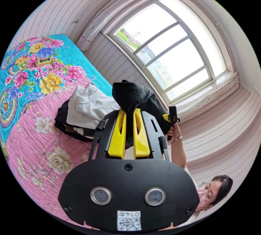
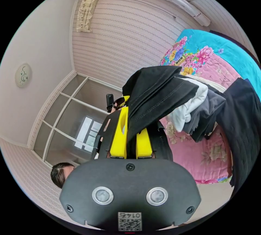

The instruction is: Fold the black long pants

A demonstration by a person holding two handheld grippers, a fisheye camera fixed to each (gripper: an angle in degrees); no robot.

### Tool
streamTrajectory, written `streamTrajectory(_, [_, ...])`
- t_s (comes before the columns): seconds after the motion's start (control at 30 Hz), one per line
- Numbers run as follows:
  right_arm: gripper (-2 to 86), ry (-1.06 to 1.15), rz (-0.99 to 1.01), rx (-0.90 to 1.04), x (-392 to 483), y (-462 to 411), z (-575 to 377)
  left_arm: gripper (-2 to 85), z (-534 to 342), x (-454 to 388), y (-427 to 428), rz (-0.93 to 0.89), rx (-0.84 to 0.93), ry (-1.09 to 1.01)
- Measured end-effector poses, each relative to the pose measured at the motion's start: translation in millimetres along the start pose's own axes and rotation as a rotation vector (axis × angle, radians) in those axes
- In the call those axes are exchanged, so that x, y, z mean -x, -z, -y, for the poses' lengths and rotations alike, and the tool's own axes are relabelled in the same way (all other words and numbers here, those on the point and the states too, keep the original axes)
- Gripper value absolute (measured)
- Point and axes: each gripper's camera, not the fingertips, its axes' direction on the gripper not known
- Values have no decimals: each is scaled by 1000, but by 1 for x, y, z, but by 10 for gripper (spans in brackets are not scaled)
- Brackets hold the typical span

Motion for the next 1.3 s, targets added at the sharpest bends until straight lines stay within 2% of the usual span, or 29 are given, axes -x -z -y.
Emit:
streamTrajectory(0.13, [58, -112, -47, -35, -40, -5, 21, 97, 30, 63, -50, 118, -21, 116])
streamTrajectory(0.2, [110, -163, -34, -49, -58, 4, 23, 116, 26, 95, -65, 74, -88, 193])
streamTrajectory(0.27, [121, -144, -17, -53, -57, 16, 24, 108, 21, 124, -73, -63, -181, 228])
streamTrajectory(0.67, [141, -141, -100, -158, -2, 81, 24, 84, -8, 123, -104, -28, -144, 88])
streamTrajectory(0.83, [140, -40, -318, -288, 53, 109, 11, 77, -20, 112, -132, 27, -63, 26])
streamTrajectory(0.9, [137, 86, -465, -260, 91, 85, 13, 78, -25, 106, -146, 78, -23, 1])
streamTrajectory(0.97, [118, 170, -446, -177, 108, 48, 19, 78, -32, 101, -171, 112, 9, -22])
streamTrajectory(1.07, [28, 275, -462, -25, 112, -27, 32, 74, -27, 98, -198, 137, 26, -21])
streamTrajectory(1.17, [5, 218, -653, 29, 79, -75, 50, 43, -11, 97, -212, 147, -7, -17])
streamTrajectory(1.3, [-3, 157, -673, 36, 35, -93, 76, 7, 16, 87, -226, 227, -7, -89])
